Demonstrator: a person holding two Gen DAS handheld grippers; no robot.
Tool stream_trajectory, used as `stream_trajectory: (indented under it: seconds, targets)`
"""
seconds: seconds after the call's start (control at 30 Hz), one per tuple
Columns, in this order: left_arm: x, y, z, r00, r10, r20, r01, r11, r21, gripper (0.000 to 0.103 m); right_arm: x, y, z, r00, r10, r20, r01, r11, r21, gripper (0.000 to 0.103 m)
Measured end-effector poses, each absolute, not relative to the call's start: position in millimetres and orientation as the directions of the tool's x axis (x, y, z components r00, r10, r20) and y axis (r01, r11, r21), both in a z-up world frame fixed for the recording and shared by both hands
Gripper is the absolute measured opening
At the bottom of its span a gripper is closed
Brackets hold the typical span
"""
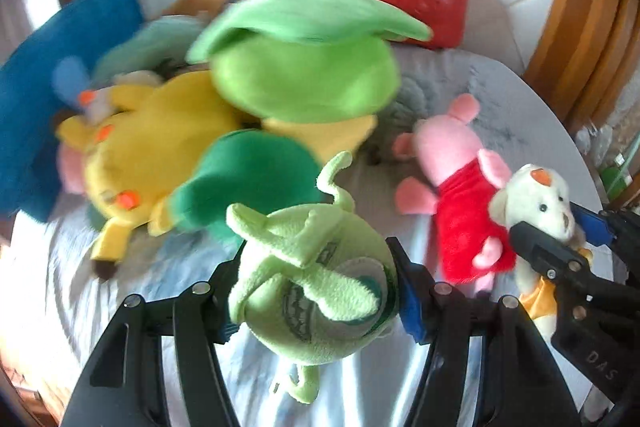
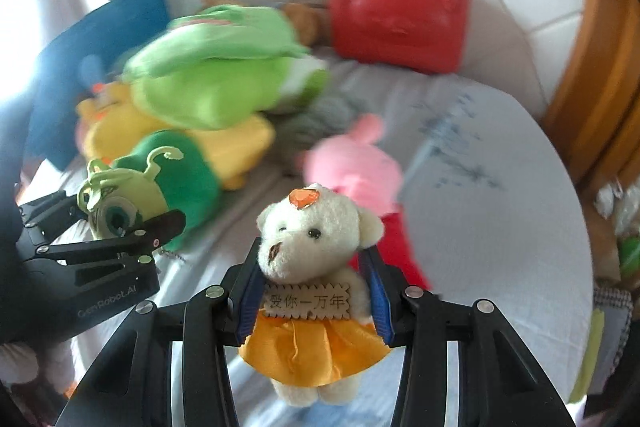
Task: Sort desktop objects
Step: 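Grasp the green one-eyed monster with the left tool while the right holds the bear, then carry the monster and bear with both tools over the blue crate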
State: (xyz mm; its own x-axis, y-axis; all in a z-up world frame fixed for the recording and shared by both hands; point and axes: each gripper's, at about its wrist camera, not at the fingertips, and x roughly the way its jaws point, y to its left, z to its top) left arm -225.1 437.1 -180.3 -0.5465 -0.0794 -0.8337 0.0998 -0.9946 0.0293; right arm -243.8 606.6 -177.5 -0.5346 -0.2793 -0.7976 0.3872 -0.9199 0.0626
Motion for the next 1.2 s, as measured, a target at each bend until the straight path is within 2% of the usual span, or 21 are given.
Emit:
stream_trajectory:
  seconds: [0.23, 0.83, 1.2]
  targets:
    - [-178.8, 390.5, -159.9, -0.563, -0.145, -0.814, 0.194, -0.980, 0.040, 0.061, -210.2, 541.7, -155.6, -0.537, -0.350, -0.768, 0.492, -0.869, 0.053, 0.045]
    - [-42.7, 223.0, -125.6, -0.627, -0.209, -0.750, 0.304, -0.953, 0.011, 0.061, -94.2, 364.2, -122.9, -0.566, -0.400, -0.721, 0.591, -0.807, -0.016, 0.045]
    - [-13.4, 159.5, -119.9, -0.607, -0.280, -0.744, 0.412, -0.911, 0.007, 0.061, -67.9, 280.4, -116.3, -0.514, -0.466, -0.720, 0.699, -0.714, -0.036, 0.045]
